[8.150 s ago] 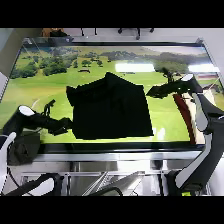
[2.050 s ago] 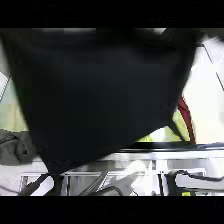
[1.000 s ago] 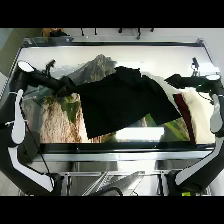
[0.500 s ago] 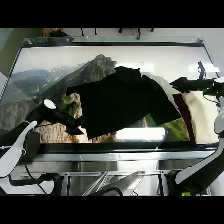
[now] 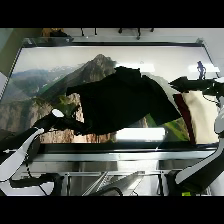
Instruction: Fold the shirts.
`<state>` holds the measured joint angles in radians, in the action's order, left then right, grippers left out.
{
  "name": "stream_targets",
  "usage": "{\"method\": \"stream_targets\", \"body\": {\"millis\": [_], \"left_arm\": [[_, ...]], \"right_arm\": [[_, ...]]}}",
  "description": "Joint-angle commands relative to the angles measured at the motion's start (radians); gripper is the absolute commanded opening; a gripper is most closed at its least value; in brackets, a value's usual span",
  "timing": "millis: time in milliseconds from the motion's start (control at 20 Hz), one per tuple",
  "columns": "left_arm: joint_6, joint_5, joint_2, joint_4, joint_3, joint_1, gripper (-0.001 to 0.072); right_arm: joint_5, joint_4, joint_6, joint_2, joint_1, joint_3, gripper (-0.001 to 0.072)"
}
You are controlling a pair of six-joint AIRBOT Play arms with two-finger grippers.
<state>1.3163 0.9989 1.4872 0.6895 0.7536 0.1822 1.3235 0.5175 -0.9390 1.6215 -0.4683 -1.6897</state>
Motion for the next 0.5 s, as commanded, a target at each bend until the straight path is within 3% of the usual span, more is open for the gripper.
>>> {"method": "stream_targets", "body": {"millis": [0, 100, 200, 300, 450], "left_arm": [[-0.047, -0.001, 0.009, -0.015, 0.053, 0.011, 0.0016], [-0.023, 0.023, -0.007, 0.075, 0.082, -0.015, 0.0015], [0.048, 0.076, -0.024, 0.257, 0.128, -0.080, 0.0015], [0.092, 0.136, -0.037, 0.397, 0.188, -0.189, 0.0015], [0.087, 0.203, -0.037, 0.410, 0.284, -0.363, 0.0015]], "right_arm": [[0.028, -0.009, 0.000, -0.001, 0.000, -0.001, 0.0435], [0.042, -0.008, 0.000, -0.001, -0.002, -0.001, 0.0435], [0.067, 0.000, -0.002, -0.001, -0.002, -0.001, 0.0431], [0.104, 0.000, -0.018, -0.001, -0.002, -0.001, 0.0312], [0.164, 0.020, -0.037, -0.002, 0.005, 0.011, 0.0325]]}}
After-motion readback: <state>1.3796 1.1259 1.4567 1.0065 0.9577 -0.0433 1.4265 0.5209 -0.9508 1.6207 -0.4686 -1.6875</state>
